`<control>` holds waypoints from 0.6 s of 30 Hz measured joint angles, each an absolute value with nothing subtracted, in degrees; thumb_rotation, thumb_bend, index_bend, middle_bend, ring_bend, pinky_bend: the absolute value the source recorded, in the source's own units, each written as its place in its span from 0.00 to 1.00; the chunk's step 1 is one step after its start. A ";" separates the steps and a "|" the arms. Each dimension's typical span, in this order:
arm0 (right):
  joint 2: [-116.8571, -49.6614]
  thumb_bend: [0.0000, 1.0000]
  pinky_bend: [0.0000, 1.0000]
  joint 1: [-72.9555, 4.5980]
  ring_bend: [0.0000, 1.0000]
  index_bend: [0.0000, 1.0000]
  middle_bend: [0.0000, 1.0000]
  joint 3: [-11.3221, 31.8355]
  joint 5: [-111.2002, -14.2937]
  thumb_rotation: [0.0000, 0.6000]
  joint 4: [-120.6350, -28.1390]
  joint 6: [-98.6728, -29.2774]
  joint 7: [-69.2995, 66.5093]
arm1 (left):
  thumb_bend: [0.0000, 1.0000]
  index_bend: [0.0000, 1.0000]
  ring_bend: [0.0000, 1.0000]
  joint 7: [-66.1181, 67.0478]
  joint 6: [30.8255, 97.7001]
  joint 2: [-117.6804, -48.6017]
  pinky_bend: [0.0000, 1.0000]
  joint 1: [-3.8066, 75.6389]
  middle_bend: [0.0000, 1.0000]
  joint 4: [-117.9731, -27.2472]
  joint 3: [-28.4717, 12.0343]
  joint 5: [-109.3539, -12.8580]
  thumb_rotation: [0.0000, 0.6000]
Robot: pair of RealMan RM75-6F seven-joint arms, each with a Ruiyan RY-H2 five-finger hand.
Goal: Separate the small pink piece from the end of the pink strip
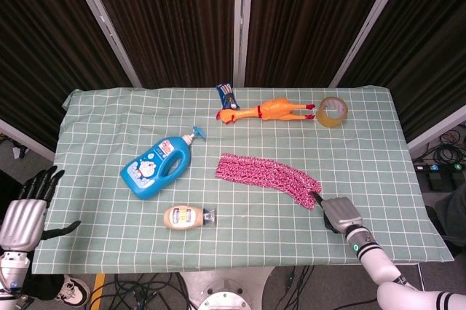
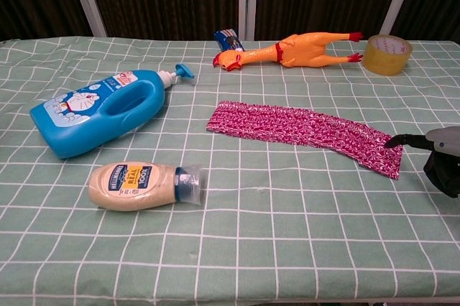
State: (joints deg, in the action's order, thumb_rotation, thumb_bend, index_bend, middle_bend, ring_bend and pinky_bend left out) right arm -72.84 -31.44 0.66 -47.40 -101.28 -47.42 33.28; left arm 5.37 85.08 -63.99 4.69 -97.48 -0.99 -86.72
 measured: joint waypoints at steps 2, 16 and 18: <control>-73.29 1.00 0.75 -32.33 0.86 0.09 0.98 0.18 -46.25 1.00 -100.88 -47.41 33.67 | 0.05 0.05 0.00 5.44 85.07 -63.91 0.12 4.70 0.00 -97.58 -1.03 -86.70 0.82; -73.66 1.00 0.75 -34.64 0.86 0.12 0.98 -2.87 -43.23 1.00 -100.28 -48.48 33.07 | 0.05 0.05 0.00 6.19 84.49 -63.91 0.12 4.92 0.00 -97.98 -1.19 -86.11 0.81; -73.55 1.00 0.75 -34.67 0.86 0.13 0.98 -3.25 -43.07 1.00 -100.23 -48.80 32.89 | 0.05 0.05 0.00 6.18 84.41 -63.90 0.12 4.89 0.00 -97.97 -1.11 -86.07 0.82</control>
State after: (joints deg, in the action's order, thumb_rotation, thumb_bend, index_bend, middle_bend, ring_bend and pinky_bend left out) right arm -73.55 -34.67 -3.25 -43.07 -100.23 -48.80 32.89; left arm 6.18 84.41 -63.90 4.89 -97.97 -1.11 -86.07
